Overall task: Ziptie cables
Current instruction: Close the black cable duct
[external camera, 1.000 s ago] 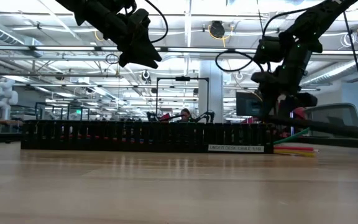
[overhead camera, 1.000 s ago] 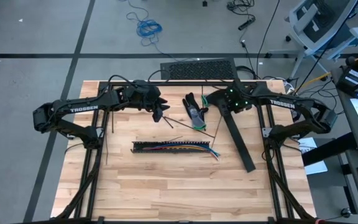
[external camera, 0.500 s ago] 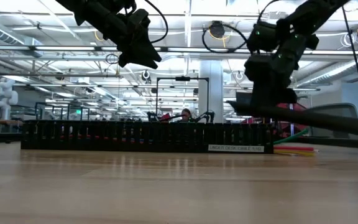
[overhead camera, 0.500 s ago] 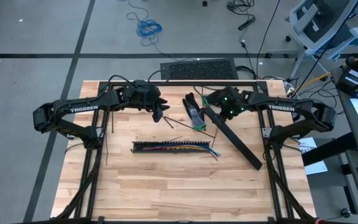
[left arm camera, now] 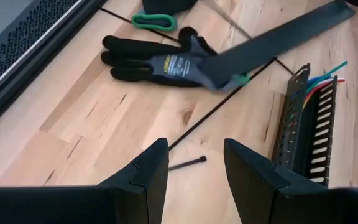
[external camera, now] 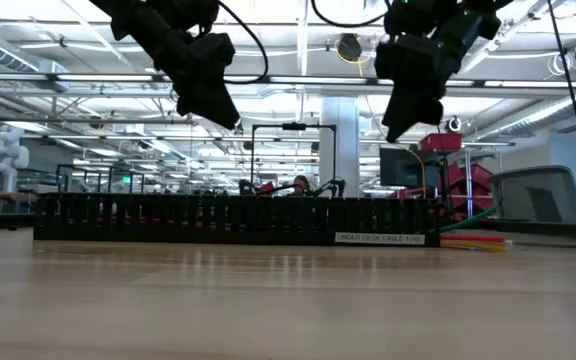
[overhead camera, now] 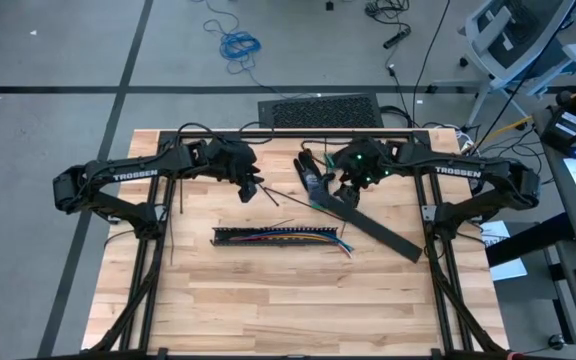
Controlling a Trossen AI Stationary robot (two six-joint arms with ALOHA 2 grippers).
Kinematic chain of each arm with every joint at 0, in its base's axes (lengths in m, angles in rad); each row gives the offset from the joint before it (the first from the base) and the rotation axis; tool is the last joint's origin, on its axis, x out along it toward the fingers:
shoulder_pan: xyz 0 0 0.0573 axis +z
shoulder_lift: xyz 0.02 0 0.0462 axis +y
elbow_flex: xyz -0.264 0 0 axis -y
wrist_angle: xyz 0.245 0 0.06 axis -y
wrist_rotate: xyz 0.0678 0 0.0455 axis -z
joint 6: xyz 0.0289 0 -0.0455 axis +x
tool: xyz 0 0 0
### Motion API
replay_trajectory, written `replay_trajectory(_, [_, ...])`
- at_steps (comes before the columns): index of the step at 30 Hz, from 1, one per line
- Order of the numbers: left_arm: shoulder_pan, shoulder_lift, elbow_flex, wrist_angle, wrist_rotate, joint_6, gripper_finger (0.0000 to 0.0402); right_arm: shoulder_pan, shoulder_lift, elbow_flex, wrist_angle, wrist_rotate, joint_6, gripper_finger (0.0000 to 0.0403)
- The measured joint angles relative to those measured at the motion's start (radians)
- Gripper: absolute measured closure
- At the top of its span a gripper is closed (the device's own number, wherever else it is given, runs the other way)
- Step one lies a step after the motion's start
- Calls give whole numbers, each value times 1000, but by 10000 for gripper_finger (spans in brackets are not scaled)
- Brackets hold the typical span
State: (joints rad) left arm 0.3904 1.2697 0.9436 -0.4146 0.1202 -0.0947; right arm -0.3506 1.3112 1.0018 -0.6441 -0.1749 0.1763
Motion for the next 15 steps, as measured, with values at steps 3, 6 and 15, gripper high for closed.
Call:
replay_trajectory(3, [0, 0, 0, 1, -2, 4, 251, 34, 21, 28, -2, 4, -32, 164])
replay_trajectory(6, [0, 0, 0, 1, -2, 3, 251, 69, 52, 53, -4, 20, -37, 164])
replay_trajectory(15, [0, 0, 0, 1, -5, -2, 251, 79, 75, 63, -169, 193, -5, 163])
